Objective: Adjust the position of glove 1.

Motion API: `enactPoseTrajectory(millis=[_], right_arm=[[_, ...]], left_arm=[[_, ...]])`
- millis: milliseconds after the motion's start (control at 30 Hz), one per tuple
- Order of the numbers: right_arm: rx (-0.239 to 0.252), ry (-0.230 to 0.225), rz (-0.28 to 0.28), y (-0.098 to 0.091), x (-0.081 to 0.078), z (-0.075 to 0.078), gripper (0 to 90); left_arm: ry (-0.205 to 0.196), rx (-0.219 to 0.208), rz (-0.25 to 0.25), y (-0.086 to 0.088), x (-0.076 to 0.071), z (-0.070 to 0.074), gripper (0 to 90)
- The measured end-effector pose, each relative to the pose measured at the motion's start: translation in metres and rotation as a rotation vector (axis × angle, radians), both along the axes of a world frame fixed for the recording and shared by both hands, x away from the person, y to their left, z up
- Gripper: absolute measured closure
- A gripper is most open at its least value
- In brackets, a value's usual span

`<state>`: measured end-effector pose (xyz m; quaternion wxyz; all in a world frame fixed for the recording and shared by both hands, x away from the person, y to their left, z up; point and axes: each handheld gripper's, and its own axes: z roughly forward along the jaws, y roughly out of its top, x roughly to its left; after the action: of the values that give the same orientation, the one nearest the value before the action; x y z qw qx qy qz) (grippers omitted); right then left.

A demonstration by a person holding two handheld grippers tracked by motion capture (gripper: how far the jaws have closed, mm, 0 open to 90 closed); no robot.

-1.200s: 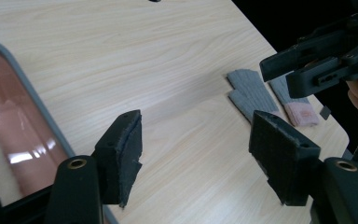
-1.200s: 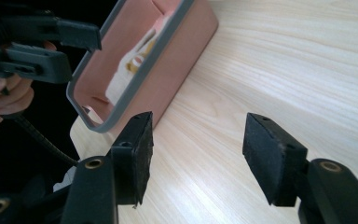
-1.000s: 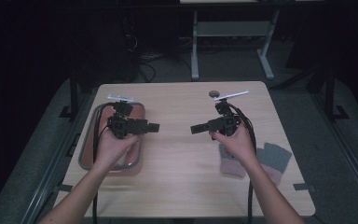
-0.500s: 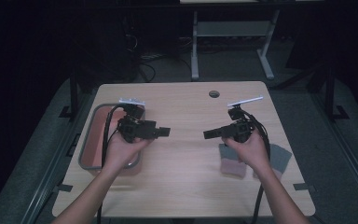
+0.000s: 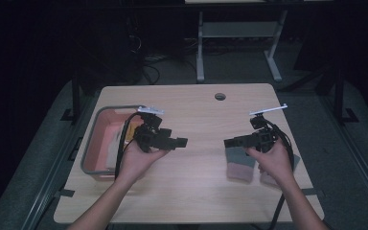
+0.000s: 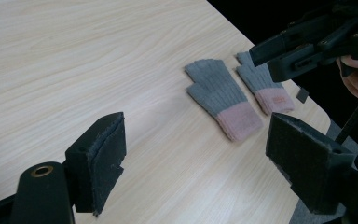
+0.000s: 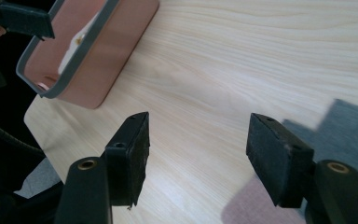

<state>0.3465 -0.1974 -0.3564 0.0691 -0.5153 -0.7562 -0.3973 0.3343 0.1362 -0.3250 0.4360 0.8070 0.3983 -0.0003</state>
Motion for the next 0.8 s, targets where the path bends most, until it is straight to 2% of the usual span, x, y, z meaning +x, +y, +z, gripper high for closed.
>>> enactPoseTrajectory(millis=[100,267,500,800], right_arm=[[-0.014,-0.011,-0.01,-0.01,-0.003,-0.001,39.1],[-0.019,-0.004,-0.033,-0.021,-0.006,-0.001,39.2],[-0.055,0.002,-0.058,-0.041,-0.013,-0.009,39.4],[-0.105,0.004,-0.089,-0.06,-0.019,-0.016,41.3]], left_arm=[[0.001,-0.003,-0.011,-0.007,-0.004,-0.004,20.1],[0.002,-0.009,-0.03,-0.015,-0.007,-0.01,20.1],[-0.009,-0.011,-0.054,-0.03,-0.011,-0.012,20.1],[0.0,-0.011,-0.087,-0.049,-0.015,-0.019,20.0]])
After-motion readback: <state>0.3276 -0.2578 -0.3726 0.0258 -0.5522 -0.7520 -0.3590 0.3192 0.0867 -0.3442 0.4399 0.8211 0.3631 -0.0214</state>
